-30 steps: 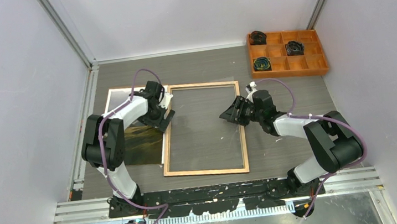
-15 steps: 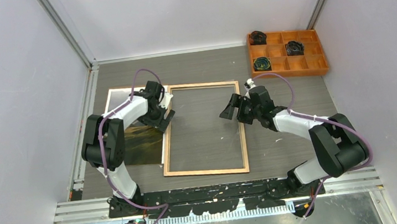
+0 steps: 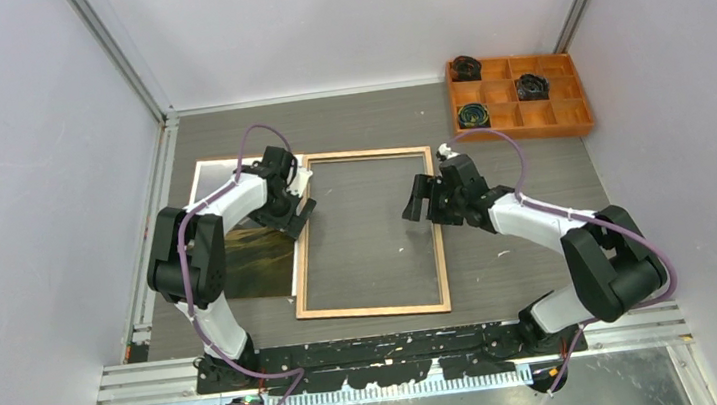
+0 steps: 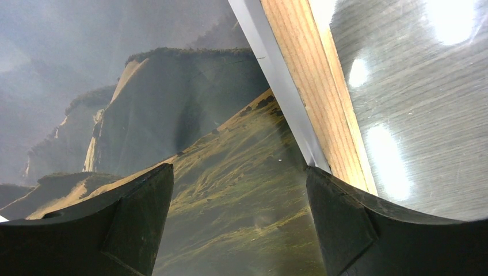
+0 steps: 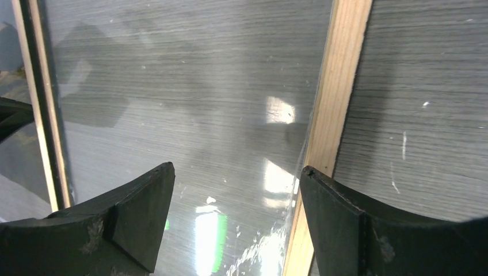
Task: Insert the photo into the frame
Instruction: Move the photo frame to the center of the board.
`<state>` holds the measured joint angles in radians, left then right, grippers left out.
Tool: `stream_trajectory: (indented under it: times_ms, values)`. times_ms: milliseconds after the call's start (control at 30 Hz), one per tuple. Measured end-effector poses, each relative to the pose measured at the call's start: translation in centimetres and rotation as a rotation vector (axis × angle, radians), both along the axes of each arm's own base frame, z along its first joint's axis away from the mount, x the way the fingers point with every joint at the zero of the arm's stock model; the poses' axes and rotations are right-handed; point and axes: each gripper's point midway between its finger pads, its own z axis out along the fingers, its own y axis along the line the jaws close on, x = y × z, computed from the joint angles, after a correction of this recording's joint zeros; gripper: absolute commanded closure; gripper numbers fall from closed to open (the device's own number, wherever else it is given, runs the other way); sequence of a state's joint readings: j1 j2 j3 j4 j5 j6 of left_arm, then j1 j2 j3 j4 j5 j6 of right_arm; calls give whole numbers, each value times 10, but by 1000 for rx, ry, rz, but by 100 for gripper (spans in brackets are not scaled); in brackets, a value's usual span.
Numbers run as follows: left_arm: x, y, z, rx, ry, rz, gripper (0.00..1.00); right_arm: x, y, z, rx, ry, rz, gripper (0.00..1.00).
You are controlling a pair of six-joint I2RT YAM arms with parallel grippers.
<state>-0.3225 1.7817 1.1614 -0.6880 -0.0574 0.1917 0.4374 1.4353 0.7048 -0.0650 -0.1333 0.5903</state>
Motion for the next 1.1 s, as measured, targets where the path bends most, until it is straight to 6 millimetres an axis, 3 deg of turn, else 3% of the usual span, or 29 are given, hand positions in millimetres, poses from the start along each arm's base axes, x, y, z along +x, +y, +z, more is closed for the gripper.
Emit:
stream_trajectory:
  times_ms: [500,867,1100]
  values:
    - [0,0,0,0,0,0,13,8,-22,15,-117,-35,-47,13]
    - [-1,-4,1,5,-5,-12,13,25,-46,41,64,-48,-190,7]
    - [-3,-18,3,20,-16,-57,13,18,-45,44,109,-36,-188,0]
